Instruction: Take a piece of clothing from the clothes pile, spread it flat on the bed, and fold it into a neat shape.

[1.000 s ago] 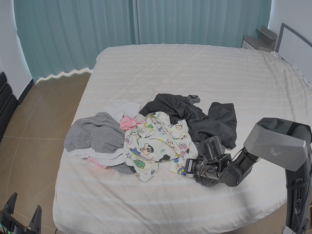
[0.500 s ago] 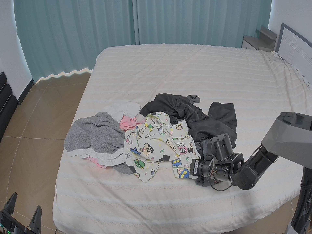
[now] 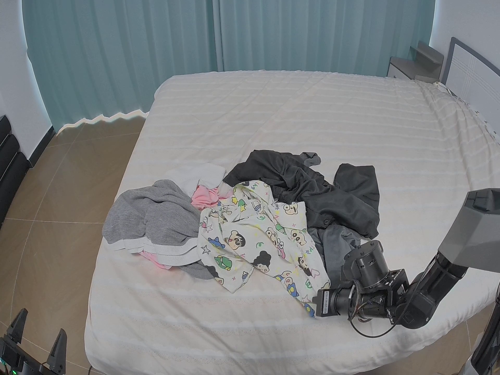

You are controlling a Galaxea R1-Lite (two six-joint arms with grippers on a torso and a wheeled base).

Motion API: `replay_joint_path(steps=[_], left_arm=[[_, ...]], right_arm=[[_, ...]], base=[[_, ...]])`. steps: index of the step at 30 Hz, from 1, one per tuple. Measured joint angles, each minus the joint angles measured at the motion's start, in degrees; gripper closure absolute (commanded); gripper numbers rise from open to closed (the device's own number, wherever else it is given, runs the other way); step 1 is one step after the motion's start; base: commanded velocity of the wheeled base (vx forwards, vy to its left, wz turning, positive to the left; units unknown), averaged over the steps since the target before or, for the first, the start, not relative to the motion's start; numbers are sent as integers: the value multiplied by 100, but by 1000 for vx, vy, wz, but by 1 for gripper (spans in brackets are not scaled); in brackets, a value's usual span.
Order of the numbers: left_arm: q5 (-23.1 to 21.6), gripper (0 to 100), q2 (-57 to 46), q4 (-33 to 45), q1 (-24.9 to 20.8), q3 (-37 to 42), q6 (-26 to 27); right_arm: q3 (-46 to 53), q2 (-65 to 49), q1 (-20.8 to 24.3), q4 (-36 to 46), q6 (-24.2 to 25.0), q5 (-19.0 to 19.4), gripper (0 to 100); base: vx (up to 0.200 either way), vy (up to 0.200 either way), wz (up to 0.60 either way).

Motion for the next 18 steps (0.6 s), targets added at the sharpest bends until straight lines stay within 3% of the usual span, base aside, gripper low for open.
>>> replay_joint_path(steps=[10, 18], left_arm=[[0, 0, 0, 0, 0, 0, -21], [-1, 0, 0, 0, 0, 0, -24]], right_arm=[[-69, 154, 66, -778, -12, -18, 0], [-780, 90, -212, -528, -66, -188, 0]], base=[[0, 0, 0], [0, 0, 0]])
